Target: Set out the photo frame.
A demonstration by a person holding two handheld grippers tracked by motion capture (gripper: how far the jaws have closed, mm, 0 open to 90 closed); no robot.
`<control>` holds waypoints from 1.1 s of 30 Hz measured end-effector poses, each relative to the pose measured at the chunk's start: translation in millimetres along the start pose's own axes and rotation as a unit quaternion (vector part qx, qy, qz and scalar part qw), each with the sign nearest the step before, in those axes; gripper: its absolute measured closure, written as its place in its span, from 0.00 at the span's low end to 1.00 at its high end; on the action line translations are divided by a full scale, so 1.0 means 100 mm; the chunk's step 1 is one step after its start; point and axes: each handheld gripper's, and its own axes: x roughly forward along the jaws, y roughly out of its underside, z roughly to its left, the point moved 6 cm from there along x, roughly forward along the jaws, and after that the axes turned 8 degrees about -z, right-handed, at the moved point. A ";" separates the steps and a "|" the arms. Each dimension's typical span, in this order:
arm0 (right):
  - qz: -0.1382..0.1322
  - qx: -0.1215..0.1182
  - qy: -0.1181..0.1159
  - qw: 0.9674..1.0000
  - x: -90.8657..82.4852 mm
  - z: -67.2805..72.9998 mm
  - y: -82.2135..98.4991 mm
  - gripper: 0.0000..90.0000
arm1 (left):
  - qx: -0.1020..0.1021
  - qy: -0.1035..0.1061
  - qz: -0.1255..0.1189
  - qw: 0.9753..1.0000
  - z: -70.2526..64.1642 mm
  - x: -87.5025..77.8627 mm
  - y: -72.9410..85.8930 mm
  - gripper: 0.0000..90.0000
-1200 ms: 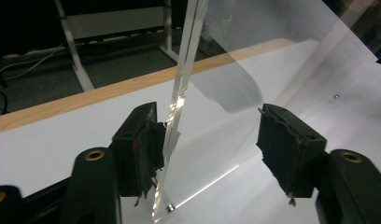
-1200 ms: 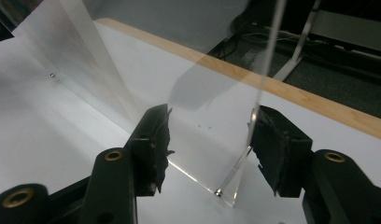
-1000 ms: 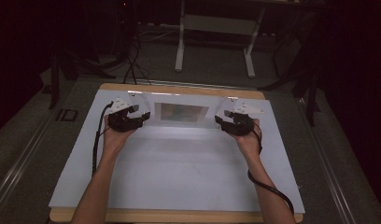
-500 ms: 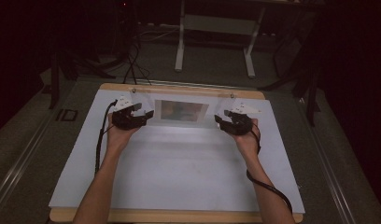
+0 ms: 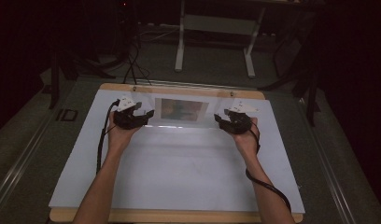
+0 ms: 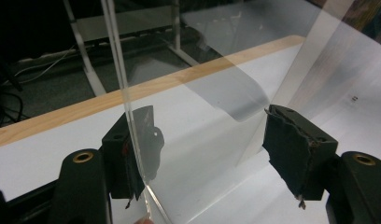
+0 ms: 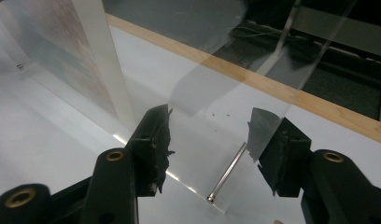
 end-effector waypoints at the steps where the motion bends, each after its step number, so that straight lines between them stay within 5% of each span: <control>1: 0.001 -0.001 0.000 1.000 -0.01 0.01 0.00 0.53 | 0.000 0.000 0.002 1.000 0.00 -0.01 0.00 0.37; 6: 0.004 -0.004 0.001 1.000 -0.04 0.02 -0.01 0.53 | 0.002 0.001 0.011 1.000 -0.04 -0.04 -0.02 0.37; 17: 0.004 0.029 -0.013 1.000 -0.16 0.02 0.00 0.53 | -0.005 0.006 0.017 1.000 -0.12 -0.08 -0.03 0.38; 33: 0.031 0.061 -0.018 0.997 -0.43 0.12 0.03 0.53 | -0.046 0.022 0.031 0.998 -0.29 -0.26 0.00 0.38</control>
